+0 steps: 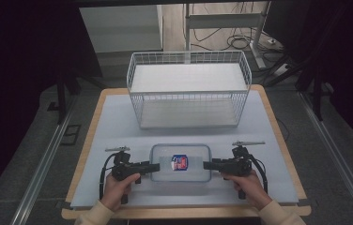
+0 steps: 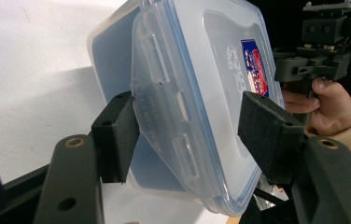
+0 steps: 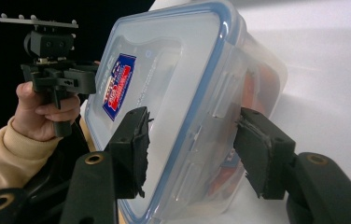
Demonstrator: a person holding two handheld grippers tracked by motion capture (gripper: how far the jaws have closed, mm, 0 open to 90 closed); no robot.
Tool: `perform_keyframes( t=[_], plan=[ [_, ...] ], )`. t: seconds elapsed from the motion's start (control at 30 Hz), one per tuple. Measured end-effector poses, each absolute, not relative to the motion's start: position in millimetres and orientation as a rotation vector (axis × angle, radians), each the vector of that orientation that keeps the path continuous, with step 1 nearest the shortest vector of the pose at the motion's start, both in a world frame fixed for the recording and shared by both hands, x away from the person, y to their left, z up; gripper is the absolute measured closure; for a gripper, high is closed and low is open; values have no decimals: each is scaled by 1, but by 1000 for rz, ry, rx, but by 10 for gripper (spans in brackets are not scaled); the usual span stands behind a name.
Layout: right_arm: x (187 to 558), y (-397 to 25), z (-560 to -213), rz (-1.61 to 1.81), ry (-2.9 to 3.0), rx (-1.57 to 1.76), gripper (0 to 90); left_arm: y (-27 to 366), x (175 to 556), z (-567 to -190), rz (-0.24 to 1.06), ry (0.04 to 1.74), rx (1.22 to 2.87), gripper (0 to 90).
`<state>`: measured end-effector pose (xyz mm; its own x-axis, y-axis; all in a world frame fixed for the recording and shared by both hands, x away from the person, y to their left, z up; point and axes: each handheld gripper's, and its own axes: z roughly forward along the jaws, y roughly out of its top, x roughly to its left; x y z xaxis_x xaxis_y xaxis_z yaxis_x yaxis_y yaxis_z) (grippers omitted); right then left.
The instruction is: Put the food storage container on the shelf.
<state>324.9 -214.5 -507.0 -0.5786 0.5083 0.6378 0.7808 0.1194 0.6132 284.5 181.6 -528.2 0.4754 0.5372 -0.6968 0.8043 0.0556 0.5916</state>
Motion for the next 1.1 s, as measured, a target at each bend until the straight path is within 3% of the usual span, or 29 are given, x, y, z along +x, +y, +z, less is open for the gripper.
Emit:
perform_keyframes(
  t=[1.1],
  plan=[
    [313, -214, -494, -1576, -2222, -1230, 537, 175, 268, -515, -147, 1160, 1635, 460]
  ],
)
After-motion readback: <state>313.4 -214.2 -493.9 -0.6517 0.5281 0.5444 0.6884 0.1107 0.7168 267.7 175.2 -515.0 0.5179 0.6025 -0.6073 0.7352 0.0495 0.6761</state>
